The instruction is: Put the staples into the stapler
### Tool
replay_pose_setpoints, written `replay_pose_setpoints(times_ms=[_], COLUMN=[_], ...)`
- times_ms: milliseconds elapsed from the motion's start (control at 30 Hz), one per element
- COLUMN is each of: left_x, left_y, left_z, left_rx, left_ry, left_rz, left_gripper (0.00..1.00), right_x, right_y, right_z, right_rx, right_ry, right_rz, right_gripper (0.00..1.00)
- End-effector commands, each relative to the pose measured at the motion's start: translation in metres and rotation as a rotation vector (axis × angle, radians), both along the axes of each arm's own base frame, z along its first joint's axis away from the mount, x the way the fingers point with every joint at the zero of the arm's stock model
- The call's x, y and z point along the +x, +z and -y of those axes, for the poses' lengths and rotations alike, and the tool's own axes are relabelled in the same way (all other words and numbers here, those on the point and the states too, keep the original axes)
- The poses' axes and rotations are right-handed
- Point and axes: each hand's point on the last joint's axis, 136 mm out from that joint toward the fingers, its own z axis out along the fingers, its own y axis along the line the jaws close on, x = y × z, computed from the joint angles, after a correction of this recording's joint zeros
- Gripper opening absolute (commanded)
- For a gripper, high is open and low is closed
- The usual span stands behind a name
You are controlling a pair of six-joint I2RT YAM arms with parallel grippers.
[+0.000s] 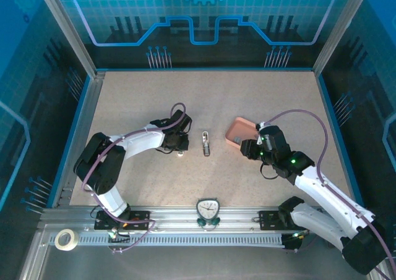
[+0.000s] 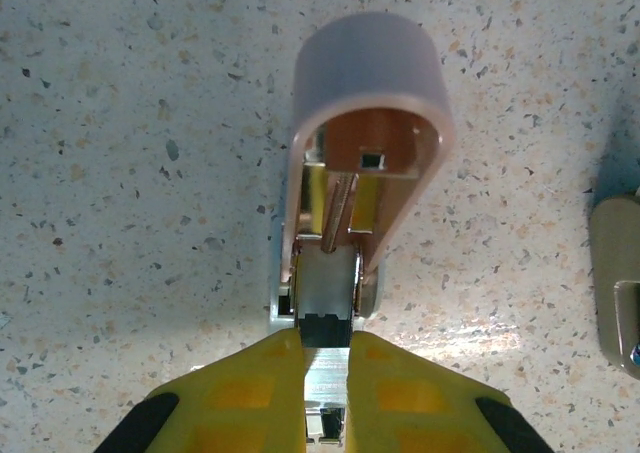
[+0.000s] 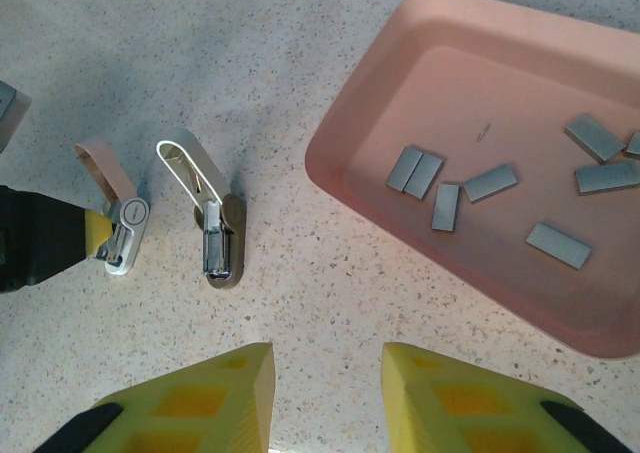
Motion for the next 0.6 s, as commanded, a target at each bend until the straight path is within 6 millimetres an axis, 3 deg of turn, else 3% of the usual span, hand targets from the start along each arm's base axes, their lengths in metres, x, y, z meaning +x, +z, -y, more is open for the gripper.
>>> replay_pose_setpoints(times_ms=[0, 567], left_x=[-0.003, 0.002], left_y=[-0.006, 0.028], left_z=[-0.004, -0.003], left_rx=[0.048, 0.043], left_ry=[-0.016, -0.042], left_rz=[-0.006, 0.063], left_gripper=[0.14, 0.14], right_x=[0.0, 0.0], right_y=[0.009, 0.01], right_z=[0.001, 0.0], right_rx=[-0.007, 0.001], right_ry=[-0.003, -0.003], right_rz=[0.028, 0.031], right_gripper=[0.34, 0.34])
